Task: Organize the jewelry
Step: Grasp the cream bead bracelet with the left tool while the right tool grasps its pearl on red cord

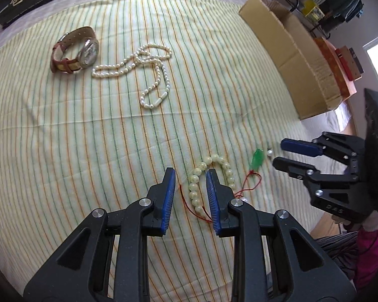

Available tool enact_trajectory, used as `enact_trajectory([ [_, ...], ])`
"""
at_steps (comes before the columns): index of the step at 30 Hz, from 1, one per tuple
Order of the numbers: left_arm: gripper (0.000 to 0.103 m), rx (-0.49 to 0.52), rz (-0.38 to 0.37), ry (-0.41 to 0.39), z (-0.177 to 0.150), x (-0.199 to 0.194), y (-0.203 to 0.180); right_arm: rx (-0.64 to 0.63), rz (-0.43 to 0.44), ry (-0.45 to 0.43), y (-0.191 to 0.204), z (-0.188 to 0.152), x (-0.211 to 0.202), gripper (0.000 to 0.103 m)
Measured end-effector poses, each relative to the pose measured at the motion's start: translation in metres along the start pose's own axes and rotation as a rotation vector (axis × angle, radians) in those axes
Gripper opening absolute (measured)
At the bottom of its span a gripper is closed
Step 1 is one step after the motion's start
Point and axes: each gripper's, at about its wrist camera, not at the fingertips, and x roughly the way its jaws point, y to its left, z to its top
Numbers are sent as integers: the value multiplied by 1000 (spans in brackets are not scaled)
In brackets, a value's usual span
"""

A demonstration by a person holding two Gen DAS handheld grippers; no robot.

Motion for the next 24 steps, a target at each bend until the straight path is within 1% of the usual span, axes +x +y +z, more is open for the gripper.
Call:
enact_trajectory([
  [4, 25, 11, 19, 11, 2, 8, -1, -17, -7, -3, 2, 0, 0, 28],
  [9, 25, 45, 51, 8, 2, 12, -7, -55, -37, 3, 8, -2, 2, 23],
  [15, 25, 103, 109, 1, 0, 20, -21, -84, -60, 0, 15, 0, 3, 22],
  [18, 24, 134, 143, -6, -1, 24, -30, -108, -83, 4, 21, 2, 8, 18],
  [22, 21, 159, 171, -14, -3, 27, -41, -139, -106, 5, 28, 4, 12, 13],
  [24, 14, 160, 179, -19, -4, 27, -45, -148, -116, 8, 29, 4, 14, 11],
])
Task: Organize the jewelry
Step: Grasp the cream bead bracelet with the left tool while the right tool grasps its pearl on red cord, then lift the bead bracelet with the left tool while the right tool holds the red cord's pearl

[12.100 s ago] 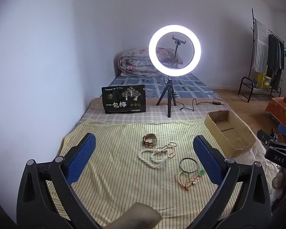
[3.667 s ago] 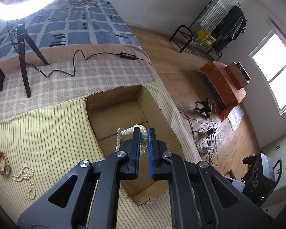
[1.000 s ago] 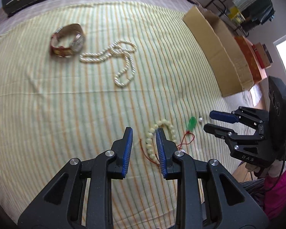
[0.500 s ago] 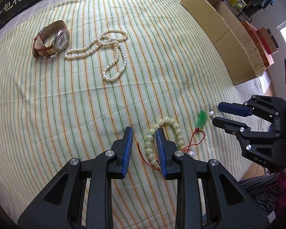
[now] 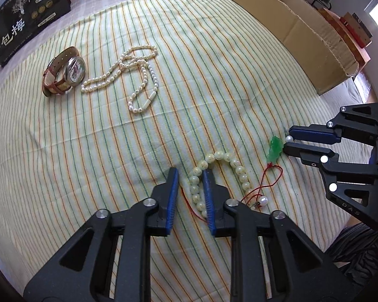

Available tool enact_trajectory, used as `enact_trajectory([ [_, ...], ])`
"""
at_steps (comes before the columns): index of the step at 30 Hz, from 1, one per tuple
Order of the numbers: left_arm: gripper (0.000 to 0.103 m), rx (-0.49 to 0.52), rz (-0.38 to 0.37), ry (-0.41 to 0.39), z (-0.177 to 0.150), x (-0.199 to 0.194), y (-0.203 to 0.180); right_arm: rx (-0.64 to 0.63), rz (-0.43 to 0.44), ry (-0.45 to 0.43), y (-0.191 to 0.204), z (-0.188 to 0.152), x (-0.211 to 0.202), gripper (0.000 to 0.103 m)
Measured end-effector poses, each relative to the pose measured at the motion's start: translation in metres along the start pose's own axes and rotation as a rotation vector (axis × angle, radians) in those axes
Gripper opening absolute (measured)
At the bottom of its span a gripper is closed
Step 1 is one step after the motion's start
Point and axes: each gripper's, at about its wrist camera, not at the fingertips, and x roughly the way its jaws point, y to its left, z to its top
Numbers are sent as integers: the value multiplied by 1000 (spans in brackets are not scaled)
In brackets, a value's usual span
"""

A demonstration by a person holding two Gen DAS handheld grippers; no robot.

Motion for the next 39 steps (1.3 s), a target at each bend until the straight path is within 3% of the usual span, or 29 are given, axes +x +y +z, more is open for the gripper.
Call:
enact_trajectory([
  [3, 8, -7, 4, -7, 2, 1, -5, 1, -4, 1, 0, 0, 0, 7],
  [11, 6, -69, -42, -29, 0, -13, 13, 23, 10, -25, -6, -3, -14, 7],
  [19, 5, -122, -89, -123, 2, -57, 32, 48, 7, -82, -10, 3, -33, 7],
  [39, 5, -238, -237, -331, 19, -122, 54, 115, -11, -210, -34, 11, -74, 7],
])
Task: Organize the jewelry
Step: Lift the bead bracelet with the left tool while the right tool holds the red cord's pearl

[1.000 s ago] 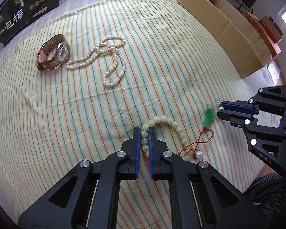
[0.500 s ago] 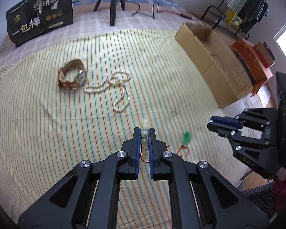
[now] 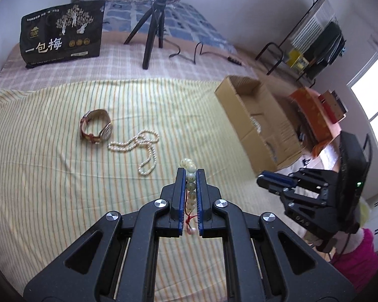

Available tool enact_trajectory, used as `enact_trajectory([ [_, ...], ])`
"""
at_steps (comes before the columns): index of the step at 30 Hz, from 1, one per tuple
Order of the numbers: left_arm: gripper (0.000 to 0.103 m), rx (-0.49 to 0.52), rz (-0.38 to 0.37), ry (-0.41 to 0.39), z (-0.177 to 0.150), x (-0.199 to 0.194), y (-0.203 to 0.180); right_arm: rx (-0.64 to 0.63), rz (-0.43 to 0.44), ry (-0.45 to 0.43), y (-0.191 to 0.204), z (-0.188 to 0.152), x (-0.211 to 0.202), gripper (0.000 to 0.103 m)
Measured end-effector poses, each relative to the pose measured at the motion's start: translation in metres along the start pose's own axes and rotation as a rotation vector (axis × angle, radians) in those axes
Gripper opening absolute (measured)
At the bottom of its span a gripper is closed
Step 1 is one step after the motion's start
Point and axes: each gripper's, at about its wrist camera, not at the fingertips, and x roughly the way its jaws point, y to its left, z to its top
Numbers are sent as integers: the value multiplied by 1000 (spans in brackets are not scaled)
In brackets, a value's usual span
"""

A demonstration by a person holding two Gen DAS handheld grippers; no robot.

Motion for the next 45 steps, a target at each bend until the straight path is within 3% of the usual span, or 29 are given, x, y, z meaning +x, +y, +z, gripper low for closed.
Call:
enact_trajectory([
  [13, 5, -16, -109, -92, 20, -32, -20, 45, 1, -66, -17, 7, -21, 7],
  [19, 5, -72, -202, -97, 30, -39, -26, 69, 3, -97, -24, 11, -30, 7],
  [45, 5, 27, -253, -122, 57, -51, -85, 143, -6, -190, -55, 15, -63, 7],
])
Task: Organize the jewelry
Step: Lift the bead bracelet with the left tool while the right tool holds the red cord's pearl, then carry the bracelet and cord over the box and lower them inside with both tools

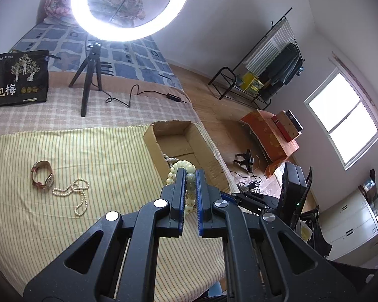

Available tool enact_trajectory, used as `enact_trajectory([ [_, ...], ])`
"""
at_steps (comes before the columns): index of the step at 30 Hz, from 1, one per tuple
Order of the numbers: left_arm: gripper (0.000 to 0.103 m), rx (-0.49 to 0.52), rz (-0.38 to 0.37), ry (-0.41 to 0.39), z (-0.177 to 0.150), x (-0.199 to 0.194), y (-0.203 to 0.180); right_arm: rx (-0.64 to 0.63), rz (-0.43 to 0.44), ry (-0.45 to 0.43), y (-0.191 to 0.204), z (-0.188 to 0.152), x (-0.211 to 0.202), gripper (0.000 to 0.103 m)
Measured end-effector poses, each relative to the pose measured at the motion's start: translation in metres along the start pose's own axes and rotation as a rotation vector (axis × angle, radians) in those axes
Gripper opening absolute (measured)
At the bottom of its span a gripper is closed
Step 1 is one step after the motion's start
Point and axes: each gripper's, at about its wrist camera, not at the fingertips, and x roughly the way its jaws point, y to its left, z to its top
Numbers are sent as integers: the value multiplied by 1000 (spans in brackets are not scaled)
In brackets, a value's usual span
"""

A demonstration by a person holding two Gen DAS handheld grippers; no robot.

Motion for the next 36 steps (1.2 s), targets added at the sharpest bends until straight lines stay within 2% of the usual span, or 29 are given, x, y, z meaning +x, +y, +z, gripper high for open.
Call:
enact_trajectory([
  [17, 5, 19, -34, 39, 9, 34, -21, 60, -28, -36, -26, 4, -12, 7],
  [36, 5, 140, -118, 33, 45, 70, -109, 186, -91, -54, -88, 1, -24, 7],
])
